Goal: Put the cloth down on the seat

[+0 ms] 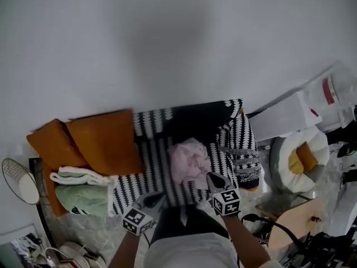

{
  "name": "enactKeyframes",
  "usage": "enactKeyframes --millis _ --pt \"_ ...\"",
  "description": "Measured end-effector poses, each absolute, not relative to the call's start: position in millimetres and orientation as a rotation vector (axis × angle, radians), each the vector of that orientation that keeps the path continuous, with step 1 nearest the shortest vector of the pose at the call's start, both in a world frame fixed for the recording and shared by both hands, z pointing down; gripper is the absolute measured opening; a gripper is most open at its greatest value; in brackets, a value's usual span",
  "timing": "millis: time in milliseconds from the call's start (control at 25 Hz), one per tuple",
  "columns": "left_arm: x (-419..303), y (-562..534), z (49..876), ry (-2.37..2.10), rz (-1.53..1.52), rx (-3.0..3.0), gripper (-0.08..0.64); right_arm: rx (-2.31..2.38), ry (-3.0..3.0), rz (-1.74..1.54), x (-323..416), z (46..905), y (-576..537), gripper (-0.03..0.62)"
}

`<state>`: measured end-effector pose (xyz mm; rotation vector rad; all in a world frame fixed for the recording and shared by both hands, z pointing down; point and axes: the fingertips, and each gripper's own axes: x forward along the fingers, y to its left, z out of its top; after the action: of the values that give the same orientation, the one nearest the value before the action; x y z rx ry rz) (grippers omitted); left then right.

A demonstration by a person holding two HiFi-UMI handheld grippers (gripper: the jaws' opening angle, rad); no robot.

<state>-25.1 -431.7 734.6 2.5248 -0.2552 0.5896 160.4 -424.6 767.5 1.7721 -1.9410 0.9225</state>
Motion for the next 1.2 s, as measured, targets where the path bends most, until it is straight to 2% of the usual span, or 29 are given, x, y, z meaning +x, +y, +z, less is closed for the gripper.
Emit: enactKeyframes --millis 560,1200 --pt "-8.0 -337.9 672.4 -0.173 0.585 2.559 -0.002 1.992 -1.907 0.881 202.9 662.9 -286.6 0.005" --pt "11.3 -165.3 635.4 -0.202 0.561 2.613 -0.002 1.994 -2.033 0.798 207.5 610.4 -113.1 0.005"
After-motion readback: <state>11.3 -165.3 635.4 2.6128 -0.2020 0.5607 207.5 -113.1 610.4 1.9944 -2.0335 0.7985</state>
